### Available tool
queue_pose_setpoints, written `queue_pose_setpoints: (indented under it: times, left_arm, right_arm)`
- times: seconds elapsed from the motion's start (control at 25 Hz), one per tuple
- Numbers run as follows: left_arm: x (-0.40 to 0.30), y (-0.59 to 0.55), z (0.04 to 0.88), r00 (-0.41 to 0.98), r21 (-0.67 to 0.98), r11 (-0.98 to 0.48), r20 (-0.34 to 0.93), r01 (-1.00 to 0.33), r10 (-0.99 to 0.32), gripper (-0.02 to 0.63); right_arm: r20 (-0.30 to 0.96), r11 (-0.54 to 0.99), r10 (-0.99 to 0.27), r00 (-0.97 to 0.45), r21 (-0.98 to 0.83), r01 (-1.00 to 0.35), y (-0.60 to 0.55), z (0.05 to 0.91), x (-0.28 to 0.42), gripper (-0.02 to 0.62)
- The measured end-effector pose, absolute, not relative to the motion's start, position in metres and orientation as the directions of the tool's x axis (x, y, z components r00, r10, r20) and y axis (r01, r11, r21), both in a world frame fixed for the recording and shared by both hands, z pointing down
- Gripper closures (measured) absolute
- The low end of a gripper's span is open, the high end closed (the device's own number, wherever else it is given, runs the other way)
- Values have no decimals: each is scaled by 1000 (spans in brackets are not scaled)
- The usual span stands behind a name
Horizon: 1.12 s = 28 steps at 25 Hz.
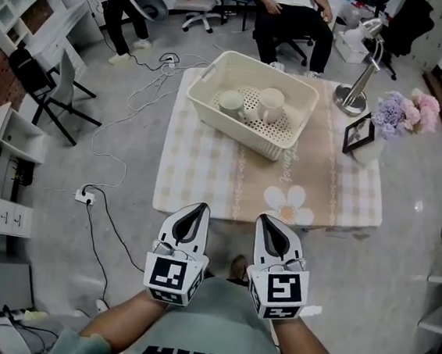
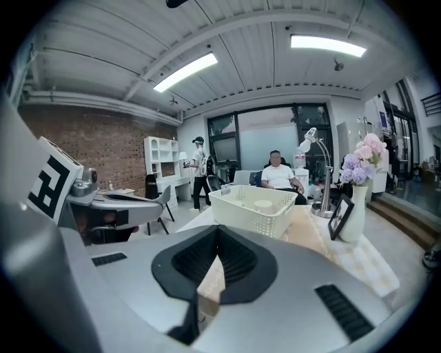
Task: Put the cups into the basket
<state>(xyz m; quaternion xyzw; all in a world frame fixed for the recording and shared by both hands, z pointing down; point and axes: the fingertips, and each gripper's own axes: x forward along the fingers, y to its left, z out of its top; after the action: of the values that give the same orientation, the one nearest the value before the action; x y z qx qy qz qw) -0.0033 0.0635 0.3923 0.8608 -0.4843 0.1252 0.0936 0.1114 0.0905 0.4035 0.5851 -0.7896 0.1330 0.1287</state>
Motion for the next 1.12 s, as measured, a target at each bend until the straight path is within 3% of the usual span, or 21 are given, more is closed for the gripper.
queue_pose_setpoints:
  times: [1.12]
  left_arm:
    - [-63, 76, 396, 545, 80, -548, 291, -833, -786, 600]
  right_arm:
    - [393, 167, -904, -168, -38, -985, 116, 419, 57, 584]
